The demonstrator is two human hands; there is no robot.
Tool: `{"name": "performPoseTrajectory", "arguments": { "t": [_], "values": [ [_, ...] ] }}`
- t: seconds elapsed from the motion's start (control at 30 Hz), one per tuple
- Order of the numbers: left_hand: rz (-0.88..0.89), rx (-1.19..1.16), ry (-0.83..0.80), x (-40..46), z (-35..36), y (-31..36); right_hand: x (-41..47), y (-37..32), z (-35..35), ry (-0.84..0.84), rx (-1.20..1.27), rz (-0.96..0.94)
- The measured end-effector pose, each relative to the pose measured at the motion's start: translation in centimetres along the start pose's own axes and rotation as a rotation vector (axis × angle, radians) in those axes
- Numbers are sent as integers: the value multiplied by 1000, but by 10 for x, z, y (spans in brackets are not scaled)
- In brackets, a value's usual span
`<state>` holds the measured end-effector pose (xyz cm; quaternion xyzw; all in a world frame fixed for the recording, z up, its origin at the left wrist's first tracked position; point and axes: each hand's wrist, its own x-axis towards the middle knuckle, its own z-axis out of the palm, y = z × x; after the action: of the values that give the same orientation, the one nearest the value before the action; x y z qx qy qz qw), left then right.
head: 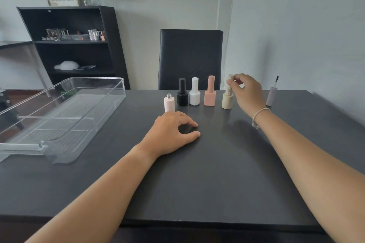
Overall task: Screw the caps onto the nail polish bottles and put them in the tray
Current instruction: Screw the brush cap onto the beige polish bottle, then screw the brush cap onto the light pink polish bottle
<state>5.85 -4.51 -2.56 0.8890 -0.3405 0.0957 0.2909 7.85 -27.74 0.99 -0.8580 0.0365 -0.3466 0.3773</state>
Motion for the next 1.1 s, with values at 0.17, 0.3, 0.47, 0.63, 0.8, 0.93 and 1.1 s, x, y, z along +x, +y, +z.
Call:
{"name": "performPoseTrajectory", "arguments": {
  "t": [0.17, 0.3, 0.47, 0.63, 0.8, 0.93, 1.1],
  "values": [
    [-3, -5, 3, 1, 1, -1, 1, -1, 3, -40, -18, 25],
    [5, -12, 12, 1, 1, -1, 0, -2, 2, -64, -28, 35],
    [-4, -22, 6, 1, 1, -2, -1, 0, 3, -83, -41, 36],
    [-78, -117, 62, 1, -2, 3, -5, 1, -1, -93, -27, 53],
    [-146, -153, 378, 6, -8, 2, -13, 4, -12, -48, 14, 90],
    [-235, -208, 584, 10, -15, -6, -16, 7, -23, 41, 37, 115],
    [-446, -291, 437, 15, -15, -19, -13, 16, -37, 291, 38, 109]
  ]
}}
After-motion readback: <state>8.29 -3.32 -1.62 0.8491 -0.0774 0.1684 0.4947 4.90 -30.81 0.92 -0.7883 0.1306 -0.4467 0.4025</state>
